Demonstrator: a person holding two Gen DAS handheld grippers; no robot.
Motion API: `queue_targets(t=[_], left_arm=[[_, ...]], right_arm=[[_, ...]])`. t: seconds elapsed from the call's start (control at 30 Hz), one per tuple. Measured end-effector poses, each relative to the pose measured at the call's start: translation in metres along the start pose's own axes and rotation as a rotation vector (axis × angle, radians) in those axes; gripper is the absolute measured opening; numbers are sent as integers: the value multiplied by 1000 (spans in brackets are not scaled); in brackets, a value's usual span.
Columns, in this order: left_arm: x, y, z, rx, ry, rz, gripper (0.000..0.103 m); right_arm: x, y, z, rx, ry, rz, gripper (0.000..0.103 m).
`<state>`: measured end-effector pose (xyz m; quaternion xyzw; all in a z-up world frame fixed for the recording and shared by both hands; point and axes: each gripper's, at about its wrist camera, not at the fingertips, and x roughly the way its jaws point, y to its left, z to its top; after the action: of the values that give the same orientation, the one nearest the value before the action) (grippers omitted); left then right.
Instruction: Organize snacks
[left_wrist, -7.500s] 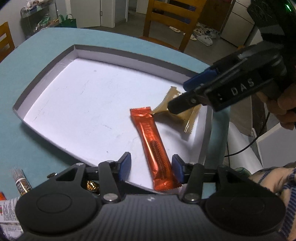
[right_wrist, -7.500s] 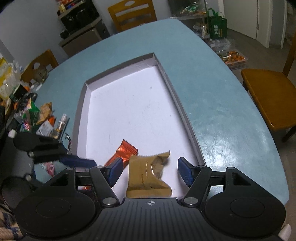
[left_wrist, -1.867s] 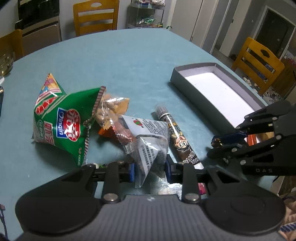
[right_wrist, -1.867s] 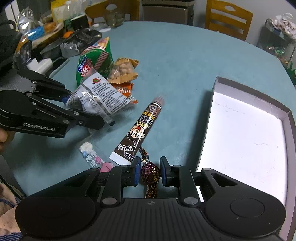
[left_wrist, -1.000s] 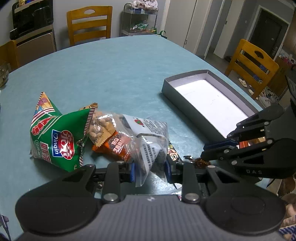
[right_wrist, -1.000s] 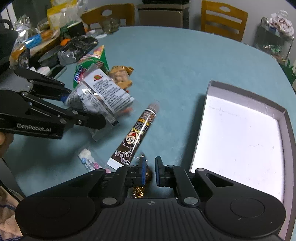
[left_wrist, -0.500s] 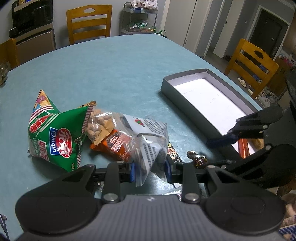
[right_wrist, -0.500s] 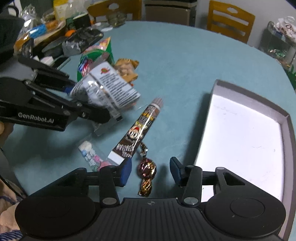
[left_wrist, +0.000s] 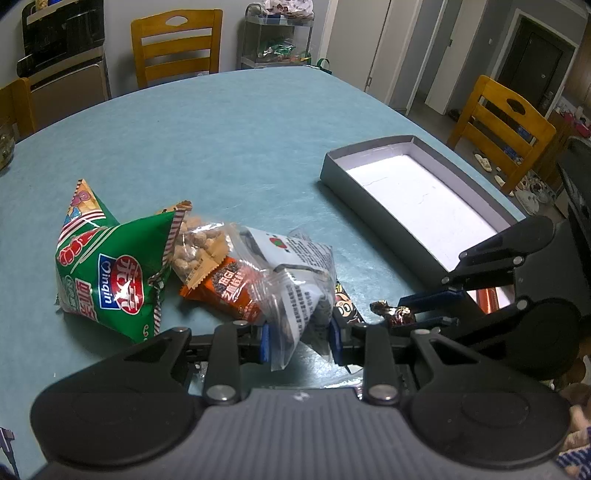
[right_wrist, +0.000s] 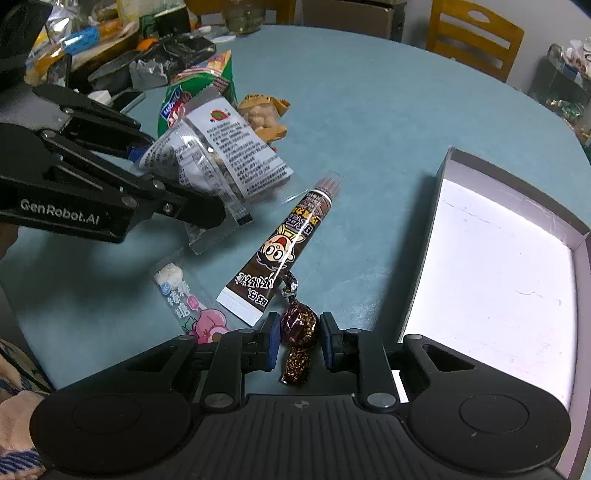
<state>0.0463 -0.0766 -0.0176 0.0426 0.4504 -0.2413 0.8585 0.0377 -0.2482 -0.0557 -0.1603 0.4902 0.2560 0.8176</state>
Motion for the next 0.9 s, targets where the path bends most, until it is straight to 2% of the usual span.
queue_targets(t=[0.53, 0.9], left_arm=[[-5, -11, 9, 32, -17, -20, 26], [2, -40, 31, 96, -33, -82, 26]], right_arm=[[-35, -13, 5, 83, -108, -1, 25], [-60, -45, -4, 214, -172, -75, 25]])
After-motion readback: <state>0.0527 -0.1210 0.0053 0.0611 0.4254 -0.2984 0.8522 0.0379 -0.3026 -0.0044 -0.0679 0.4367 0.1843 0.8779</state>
